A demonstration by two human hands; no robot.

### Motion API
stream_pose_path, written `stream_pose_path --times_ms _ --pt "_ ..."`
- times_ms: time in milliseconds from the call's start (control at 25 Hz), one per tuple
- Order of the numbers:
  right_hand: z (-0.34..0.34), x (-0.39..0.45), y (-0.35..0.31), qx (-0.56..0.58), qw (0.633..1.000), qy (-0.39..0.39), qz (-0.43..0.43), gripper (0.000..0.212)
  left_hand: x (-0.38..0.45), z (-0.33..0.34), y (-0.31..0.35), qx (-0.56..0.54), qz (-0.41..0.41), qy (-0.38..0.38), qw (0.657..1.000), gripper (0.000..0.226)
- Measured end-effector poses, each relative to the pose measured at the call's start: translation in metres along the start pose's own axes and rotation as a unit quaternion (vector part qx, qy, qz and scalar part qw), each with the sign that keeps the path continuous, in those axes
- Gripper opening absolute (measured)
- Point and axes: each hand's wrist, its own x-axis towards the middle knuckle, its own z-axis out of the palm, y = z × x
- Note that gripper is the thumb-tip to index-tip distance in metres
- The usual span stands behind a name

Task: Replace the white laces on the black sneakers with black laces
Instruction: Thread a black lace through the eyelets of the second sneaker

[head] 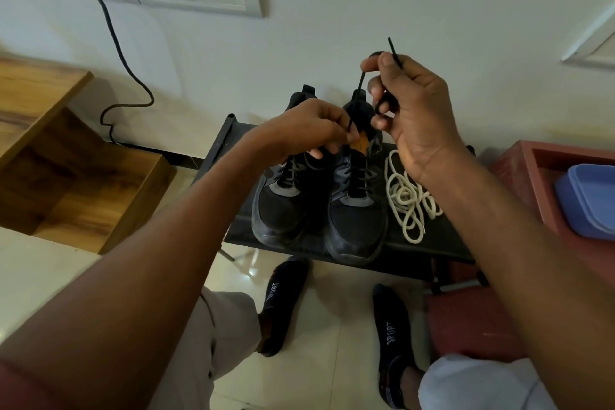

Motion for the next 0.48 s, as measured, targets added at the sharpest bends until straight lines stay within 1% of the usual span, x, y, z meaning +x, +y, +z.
stream_pose_path --times_ms 80,120,200,280,320,360,400,440,480 --pt "0.0 -0.003 0.001 -0.058 0.998 0.015 -0.013 0.03 0.002 -0.001 -0.001 -0.037 0.013 0.023 0.999 0.025" --pt "0.0 -0.003 0.0 -0.074 0.997 0.021 -0.017 0.036 0.002 -0.001 -0.001 -0.068 0.019 0.041 0.997 0.028" --pt "-0.001 -0.004 -0.003 -0.122 0.992 0.026 -0.01 0.054 0.0 -0.002 -0.002 -0.128 0.025 0.075 0.989 0.029" --pt "-0.004 -0.006 -0.002 -0.233 0.972 0.009 0.043 0.071 0.001 -0.001 -0.003 -0.15 0.023 0.087 0.985 0.028" --pt "-0.006 -0.008 -0.001 -0.301 0.949 -0.015 0.091 0.073 0.001 -0.001 -0.003 -0.145 0.022 0.088 0.985 0.025" --pt "-0.009 -0.01 0.0 -0.36 0.919 -0.054 0.152 0.068 0.0 -0.001 -0.003 -0.135 0.022 0.092 0.986 0.022" --pt "-0.012 -0.013 0.002 -0.397 0.887 -0.11 0.211 0.058 0.001 -0.002 -0.003 -0.13 0.023 0.102 0.986 0.019" --pt "-0.014 -0.016 0.004 -0.414 0.857 -0.177 0.251 0.042 0.0 -0.005 -0.002 -0.134 0.023 0.117 0.984 0.016" --pt "-0.015 -0.019 0.005 -0.434 0.828 -0.243 0.259 0.024 -0.001 -0.008 -0.001 -0.147 0.023 0.128 0.981 0.014"
